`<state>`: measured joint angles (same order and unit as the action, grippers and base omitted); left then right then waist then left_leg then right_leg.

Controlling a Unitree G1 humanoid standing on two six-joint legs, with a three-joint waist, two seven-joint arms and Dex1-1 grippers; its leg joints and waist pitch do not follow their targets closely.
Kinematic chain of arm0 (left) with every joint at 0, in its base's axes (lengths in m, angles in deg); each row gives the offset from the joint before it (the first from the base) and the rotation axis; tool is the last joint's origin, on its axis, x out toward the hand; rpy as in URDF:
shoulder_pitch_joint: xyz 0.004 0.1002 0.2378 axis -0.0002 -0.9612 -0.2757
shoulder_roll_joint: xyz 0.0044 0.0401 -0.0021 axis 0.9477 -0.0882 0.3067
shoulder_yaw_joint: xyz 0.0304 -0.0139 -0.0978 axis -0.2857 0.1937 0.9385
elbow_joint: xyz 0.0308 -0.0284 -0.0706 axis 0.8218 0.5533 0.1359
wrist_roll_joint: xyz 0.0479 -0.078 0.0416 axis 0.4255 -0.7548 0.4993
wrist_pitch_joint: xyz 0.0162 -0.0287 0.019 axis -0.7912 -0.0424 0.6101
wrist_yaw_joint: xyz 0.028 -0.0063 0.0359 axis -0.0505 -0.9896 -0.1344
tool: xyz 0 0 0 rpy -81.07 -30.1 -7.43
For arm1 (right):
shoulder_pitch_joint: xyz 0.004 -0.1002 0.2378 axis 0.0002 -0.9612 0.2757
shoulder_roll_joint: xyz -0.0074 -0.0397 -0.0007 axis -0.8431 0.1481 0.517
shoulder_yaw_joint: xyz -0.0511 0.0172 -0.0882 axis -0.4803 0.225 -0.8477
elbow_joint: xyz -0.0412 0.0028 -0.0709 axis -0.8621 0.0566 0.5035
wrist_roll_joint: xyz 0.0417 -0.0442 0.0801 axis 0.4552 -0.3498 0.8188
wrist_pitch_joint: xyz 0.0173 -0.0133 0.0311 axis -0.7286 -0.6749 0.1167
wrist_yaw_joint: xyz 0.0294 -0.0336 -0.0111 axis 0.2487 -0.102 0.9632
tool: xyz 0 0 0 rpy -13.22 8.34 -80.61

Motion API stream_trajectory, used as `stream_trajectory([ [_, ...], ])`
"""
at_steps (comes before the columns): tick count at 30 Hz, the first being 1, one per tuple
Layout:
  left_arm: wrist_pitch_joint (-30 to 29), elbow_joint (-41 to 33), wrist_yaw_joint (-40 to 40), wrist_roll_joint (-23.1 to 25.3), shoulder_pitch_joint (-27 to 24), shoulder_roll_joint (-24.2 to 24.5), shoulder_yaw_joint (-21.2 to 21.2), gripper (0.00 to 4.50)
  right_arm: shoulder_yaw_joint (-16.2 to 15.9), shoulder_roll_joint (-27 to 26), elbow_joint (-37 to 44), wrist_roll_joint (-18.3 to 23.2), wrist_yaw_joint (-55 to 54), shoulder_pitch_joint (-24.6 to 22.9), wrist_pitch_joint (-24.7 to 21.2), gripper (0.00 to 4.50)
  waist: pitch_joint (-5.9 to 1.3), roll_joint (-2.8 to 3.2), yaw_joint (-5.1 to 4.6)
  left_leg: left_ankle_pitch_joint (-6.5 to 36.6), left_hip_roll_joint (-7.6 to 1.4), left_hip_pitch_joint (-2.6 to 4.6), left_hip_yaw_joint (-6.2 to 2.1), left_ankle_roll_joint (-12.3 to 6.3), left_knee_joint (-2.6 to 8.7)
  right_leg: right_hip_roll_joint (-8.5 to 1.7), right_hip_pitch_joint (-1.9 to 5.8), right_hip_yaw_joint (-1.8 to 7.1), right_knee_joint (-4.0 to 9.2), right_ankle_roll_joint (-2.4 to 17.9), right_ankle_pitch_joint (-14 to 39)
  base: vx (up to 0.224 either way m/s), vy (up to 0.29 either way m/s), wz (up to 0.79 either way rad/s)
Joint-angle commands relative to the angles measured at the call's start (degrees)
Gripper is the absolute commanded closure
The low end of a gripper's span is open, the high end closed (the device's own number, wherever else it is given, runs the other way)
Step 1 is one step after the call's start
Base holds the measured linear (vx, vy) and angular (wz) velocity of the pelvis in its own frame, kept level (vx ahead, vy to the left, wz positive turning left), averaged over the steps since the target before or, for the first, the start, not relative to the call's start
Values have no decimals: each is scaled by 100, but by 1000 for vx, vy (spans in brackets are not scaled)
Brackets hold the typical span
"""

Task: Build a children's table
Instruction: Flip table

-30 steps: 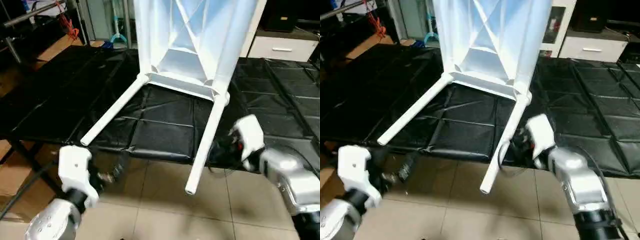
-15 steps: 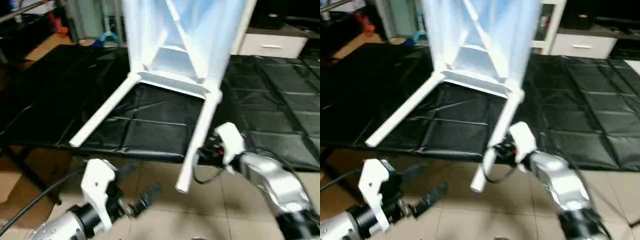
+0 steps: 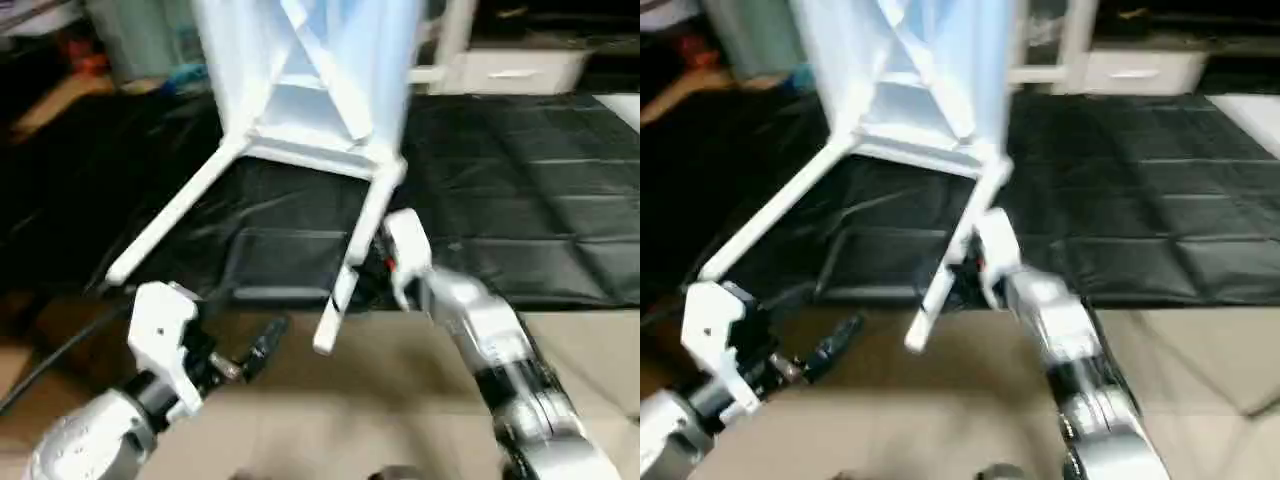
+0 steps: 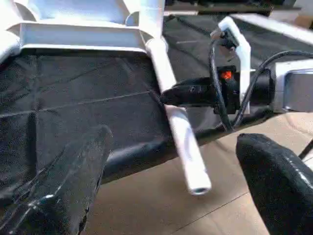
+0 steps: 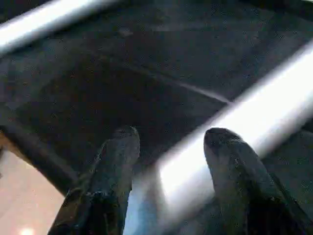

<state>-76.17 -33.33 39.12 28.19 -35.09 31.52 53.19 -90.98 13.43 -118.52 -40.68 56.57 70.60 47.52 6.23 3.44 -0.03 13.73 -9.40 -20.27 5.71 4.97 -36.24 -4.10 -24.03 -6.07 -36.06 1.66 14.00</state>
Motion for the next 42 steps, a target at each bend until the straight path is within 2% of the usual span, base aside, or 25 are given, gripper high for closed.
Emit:
stream_trajectory([
  [1,-53,110,-165,131,2,-27,131,0,13,-88,-324,28,120,177,321,216,-301,105,-9,2055,-307,-80,-40,-57,609,-332,342,325,536,879,1569,0,0,0],
  [2,-76,140,-218,148,32,-48,152,0,71,-138,-434,66,128,258,432,216,-268,116,-18,2319,-297,-64,-21,-74,620,-339,346,309,578,879,1753,0,0,0],
  [3,-94,188,-278,164,70,-78,161,0,192,-201,-473,197,246,345,636,216,-231,94,-28,2739,-271,17,15,-73,606,-337,296,278,680,742,2410,0,0,0],
  [5,-20,325,-410,322,153,-118,106,0,481,-269,-571,379,314,530,1200,216,-250,68,-23,2857,-242,107,43,-102,570,-368,251,247,794,479,3005,0,0,0],
  [6,48,449,-540,477,264,-185,27,0,788,-246,-537,565,214,672,1451,216,-289,16,-5,2603,-229,106,59,-163,550,-366,262,264,806,408,2936,0,0,0],
  [7,72,476,-573,507,281,-216,7,0,874,-229,-461,640,211,677,1455,216,-309,46,18,2397,-243,103,73,-201,562,-357,269,275,782,425,2804,0,0,0],
  [9,22,649,-698,476,530,-483,-235,0,1099,122,201,686,118,522,1563,216,-313,6,27,2259,-269,93,98,-212,587,-335,288,266,780,458,2630,0,0,0],
  [10,32,694,-681,461,583,-539,-329,0,1142,219,404,710,138,455,1522,216,-352,11,93,2123,-285,176,136,-191,577,-328,258,287,802,445,2491,0,0,0],
  [11,32,694,-681,461,583,-539,-329,0,1142,219,404,710,138,455,1522,216,-353,13,114,2055,-285,185,148,-193,581,-318,254,298,794,470,2388,0,0,0],
  [12,119,856,-486,451,657,-589,-591,0,1175,445,787,671,177,279,1445,216,-380,-40,138,1792,-280,113,173,-210,593,-322,305,330,763,532,2177,0,0,0],
  [15,173,1325,-234,419,846,-738,-929,0,1127,918,1400,502,363,-108,1057,216,-418,-93,171,1505,-269,45,211,-198,602,-327,363,350,756,394,2266,0,0,0],
  [17,241,1839,36,331,1093,-963,-1155,0,974,1471,1798,199,621,-502,713,216,-476,-102,218,1282,-300,87,241,-150,583,-320,350,381,729,445,1918,0,0,0],
  [19,253,2184,198,347,1336,-1068,-1307,0,971,1802,1934,85,778,-732,582,216,-506,-161,196,1496,-287,129,310,-141,565,-277,291,416,714,640,1831,0,0,0],
  [20,190,2380,260,345,1514,-1138,-1390,0,1050,1973,2105,172,882,-906,442,216,-498,-214,162,1480,-269,86,320,-182,574,-265,324,425,729,613,1887,0,0,0],
  [22,153,2697,289,380,1816,-1285,-1484,0,1148,2268,2467,376,1104,-1247,181,216,-524,-242,153,1307,-266,49,333,-308,551,-271,336,464,737,516,2070,0,0,0],
  [23,168,2826,277,403,1944,-1352,-1513,0,1170,2399,2636,460,1211,-1399,65,216,-546,-242,159,1211,-279,39,326,-326,535,-286,344,471,704,567,1979,0,0,0],
  [24,119,3059,294,388,2143,-1440,-1592,0,1104,2695,2979,569,1472,-1718,-152,216,-557,-290,166,944,-267,-17,336,-419,525,-284,392,487,701,538,1814,0,0,0],
  [26,24,3301,331,473,2336,-1457,-1756,0,1022,3001,3216,600,1750,-2041,-295,216,-583,-299,177,864,-288,37,371,-522,480,-280,327,499,699,628,1716,27,-6,2],
  [28,-144,3649,465,583,2564,-1522,-1989,0,972,3295,3404,452,1896,-2403,-484,216,-612,-323,164,623,-284,-34,369,-639,464,-283,363,497,675,658,1548,63,-9,2],
  [31,-275,3775,519,504,2630,-1632,-2063,0,1037,3259,3355,290,1656,-2444,-570,216,-663,-327,112,424,-264,-77,366,-680,429,-283,392,477,646,780,1406,57,-7,0],
  [32,-304,3778,512,598,2649,-1599,-2191,0,1060,3207,3321,220,1489,-2411,-585,216,-669,-283,118,389,-267,-73,361,-691,424,-287,387,473,640,810,1346,0,0,0],
  [35,-438,3792,450,748,2679,-1554,-2411,0,1140,3097,3364,222,1134,-2358,-710,216,-668,-294,74,353,-279,-78,365,-754,422,-265,370,457,645,898,1259,0,0,0],
  [37,-412,3835,150,1570,2868,-1093,-2853,0,1155,3071,3537,295,993,-2363,-870,216,-642,-282,67,608,-286,-45,361,-728,438,-251,343,443,703,745,1670,0,0,0],
  [41,-445,3807,7,1865,2894,-942,-2883,0,1109,3032,3759,308,1057,-2492,-996,216,-602,-313,9,892,-252,-68,353,-548,446,-261,342,403,785,368,2477,0,0,0],
  [42,-442,3797,-7,1917,2902,-908,-2903,0,1099,3023,3782,298,1055,-2509,-1001,216,-596,-296,-10,1010,-236,-37,354,-502,433,-251,291,389,827,249,2753,0,0,0],
])
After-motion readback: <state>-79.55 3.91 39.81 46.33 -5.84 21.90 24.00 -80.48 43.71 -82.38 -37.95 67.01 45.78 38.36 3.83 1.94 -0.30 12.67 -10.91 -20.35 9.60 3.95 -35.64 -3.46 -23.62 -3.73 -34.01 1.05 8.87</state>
